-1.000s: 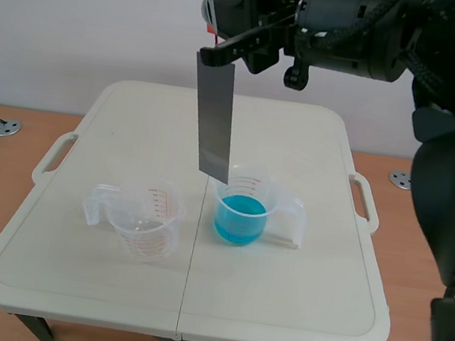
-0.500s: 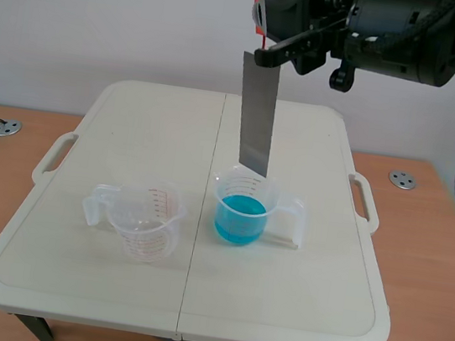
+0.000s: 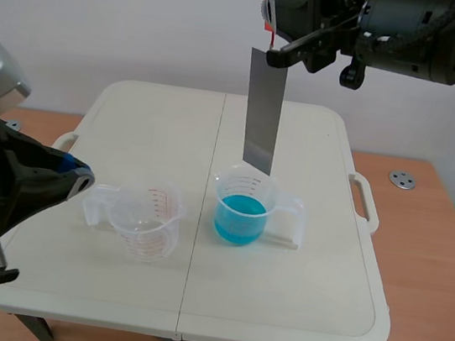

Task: Hold the metal plate by the orange handle, dip it into the blue solution, take it out and point at it, then put the plate back in the beaker on the left.
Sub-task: 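Point at the plate with the left hand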

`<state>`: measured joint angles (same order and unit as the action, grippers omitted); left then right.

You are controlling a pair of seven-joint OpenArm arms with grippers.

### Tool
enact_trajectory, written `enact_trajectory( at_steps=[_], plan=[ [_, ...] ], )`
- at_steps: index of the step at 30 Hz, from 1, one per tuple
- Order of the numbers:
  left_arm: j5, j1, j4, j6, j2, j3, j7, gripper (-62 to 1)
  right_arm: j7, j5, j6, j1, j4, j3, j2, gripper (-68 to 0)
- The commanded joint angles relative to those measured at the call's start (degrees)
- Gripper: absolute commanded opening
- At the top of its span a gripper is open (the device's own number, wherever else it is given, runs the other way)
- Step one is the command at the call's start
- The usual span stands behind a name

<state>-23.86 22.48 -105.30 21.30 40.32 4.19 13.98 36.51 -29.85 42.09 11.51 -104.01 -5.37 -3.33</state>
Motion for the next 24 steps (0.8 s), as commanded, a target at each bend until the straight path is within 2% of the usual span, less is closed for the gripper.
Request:
enact_trajectory(
  at_steps=[1,12,20,24],
  plan=[
    [0.07,-2.69,0.96,0.07,-0.55,1.29,-0.52,-59.0,-0.87,-0.61,0.63,1.01,-0.98,-0.15,-0.02,-66.2],
    [8.28,-19.87,13.14,0.07,-6.88,14.51,-0.44,-59.0,-0.9,-0.63,0.63,1.01,-0.98,-0.15,0.0,-66.2],
    [15.32,-28.74,20.5,0.04,-13.31,21.38,-0.44,-59.0,-0.87,-0.61,0.63,1.01,-0.98,-0.15,0.0,-66.2],
    [17.79,-31.78,23.5,-0.13,-16.48,23.54,-0.55,-59.0,-0.85,-0.61,0.63,1.01,-0.98,-0.15,0.0,-66.2]
  ],
)
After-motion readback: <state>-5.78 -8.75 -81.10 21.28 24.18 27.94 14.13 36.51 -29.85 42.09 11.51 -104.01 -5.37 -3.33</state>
